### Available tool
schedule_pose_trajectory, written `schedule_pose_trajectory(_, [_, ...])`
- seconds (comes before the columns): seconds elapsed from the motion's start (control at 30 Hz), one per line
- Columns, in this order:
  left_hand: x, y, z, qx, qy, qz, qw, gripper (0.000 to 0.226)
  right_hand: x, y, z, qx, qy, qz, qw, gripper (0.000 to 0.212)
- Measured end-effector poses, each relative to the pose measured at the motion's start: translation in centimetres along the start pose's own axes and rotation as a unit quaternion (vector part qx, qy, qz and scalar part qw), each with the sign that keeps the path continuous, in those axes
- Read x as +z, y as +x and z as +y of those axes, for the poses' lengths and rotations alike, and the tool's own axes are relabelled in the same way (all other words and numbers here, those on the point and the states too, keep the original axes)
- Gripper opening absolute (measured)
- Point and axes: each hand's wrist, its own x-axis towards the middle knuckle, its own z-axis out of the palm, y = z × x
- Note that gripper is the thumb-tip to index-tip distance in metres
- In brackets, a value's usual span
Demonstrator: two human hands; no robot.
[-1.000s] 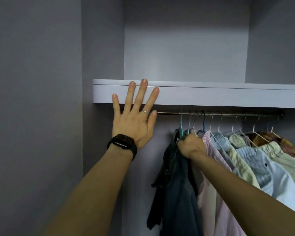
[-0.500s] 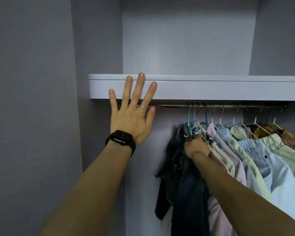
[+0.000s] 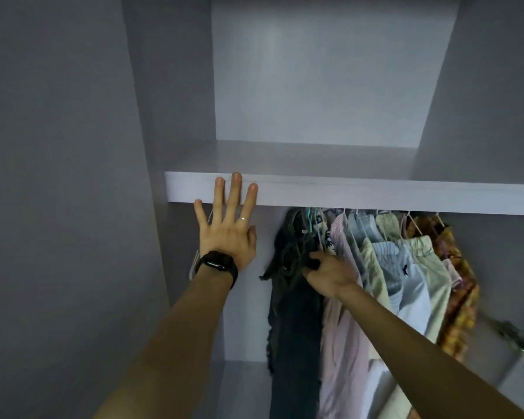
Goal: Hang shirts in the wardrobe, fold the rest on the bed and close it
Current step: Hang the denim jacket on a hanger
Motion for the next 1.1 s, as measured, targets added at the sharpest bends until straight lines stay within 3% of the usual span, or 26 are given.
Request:
schedule_pose_trajectory(0.17, [-5.1, -3.5, 5.0, -0.036, -0.153, -0.125, 0.980, 0.090, -4.5, -10.3, 1.2, -0.040, 0.058, 0.048, 0.996, 0.045])
schedule_pose_trajectory(0.33, [-8.7, -12.1, 11.8, 0.043, -0.260, -0.183, 0.947, 0.078, -8.0, -22.6, 3.6, -0.069, 0.049, 0.169, 0.982, 0.036])
schedule_pose_trajectory(0.43, [-10.5, -17.6, 16.4, 0.130, -0.313, -0.190, 0.921, 0.073, -7.5, -30.9, 7.1, -0.012, 0.016, 0.231, 0.973, 0.035])
schedule_pose_trajectory(0.63, [-13.7, -27.9, 26.2, 0.299, -0.431, -0.234, 0.819, 0.062, -4.0, -47.0, 14.7, 0.167, 0.012, 0.287, 0.943, 0.034])
schedule_pose_trajectory(0.73, [-16.1, -33.9, 31.6, 0.407, -0.431, -0.287, 0.752, 0.062, -2.1, -55.4, 17.6, 0.271, 0.012, 0.338, 0.901, 0.034])
schedule_pose_trajectory(0.8, [-18.5, -39.4, 35.8, 0.485, -0.434, -0.314, 0.691, 0.061, -0.4, -62.3, 19.2, 0.370, 0.015, 0.364, 0.855, 0.034])
schedule_pose_trajectory(0.83, [-18.8, -40.3, 36.2, 0.500, -0.432, -0.318, 0.680, 0.060, 0.4, -63.4, 19.7, 0.384, 0.023, 0.365, 0.848, 0.034])
schedule_pose_trajectory(0.87, [-20.8, -43.7, 38.6, 0.541, -0.435, -0.327, 0.642, 0.060, 1.3, -67.6, 20.4, 0.437, 0.027, 0.379, 0.815, 0.034])
schedule_pose_trajectory(0.93, [-22.4, -47.1, 40.6, 0.587, -0.433, -0.332, 0.599, 0.059, 2.7, -71.6, 21.0, 0.488, 0.029, 0.399, 0.776, 0.034])
schedule_pose_trajectory(1.1, [-27.5, -58.4, 46.4, 0.684, -0.426, -0.363, 0.467, 0.059, 6.1, -82.8, 21.5, 0.620, 0.044, 0.455, 0.638, 0.032])
